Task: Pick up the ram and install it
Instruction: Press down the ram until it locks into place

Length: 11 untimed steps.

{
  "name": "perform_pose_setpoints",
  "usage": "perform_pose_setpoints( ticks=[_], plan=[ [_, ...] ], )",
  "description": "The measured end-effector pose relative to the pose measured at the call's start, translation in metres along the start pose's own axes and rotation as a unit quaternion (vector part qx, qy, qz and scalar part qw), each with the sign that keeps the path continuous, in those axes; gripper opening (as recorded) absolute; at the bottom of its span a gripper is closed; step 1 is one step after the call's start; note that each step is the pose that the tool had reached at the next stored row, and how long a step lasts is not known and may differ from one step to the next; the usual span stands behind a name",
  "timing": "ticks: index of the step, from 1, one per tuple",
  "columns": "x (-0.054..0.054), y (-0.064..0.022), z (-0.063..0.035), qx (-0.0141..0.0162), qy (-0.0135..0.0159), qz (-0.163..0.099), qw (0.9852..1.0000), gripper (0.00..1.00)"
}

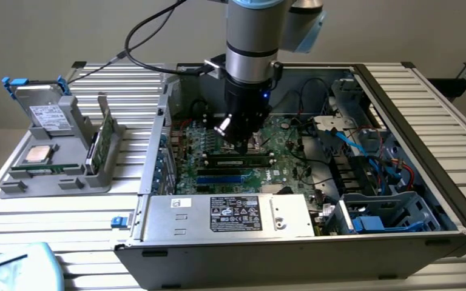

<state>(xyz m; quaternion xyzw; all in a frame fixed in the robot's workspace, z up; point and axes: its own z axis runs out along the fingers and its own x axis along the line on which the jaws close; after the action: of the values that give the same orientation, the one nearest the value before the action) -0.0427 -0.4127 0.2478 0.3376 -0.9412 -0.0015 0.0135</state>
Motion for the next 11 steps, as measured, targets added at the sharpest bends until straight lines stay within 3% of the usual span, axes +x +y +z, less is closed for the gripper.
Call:
perform_pose_setpoints(
  ticks=[6,11],
  plan=[
    [0.0,0.0,0.0,-0.0012,-0.0006,0.05,0.9988,0.1],
    [0.0,0.0,0.0002,-0.0022,-0.0011,0.092,0.9957,0.1]
  ],
)
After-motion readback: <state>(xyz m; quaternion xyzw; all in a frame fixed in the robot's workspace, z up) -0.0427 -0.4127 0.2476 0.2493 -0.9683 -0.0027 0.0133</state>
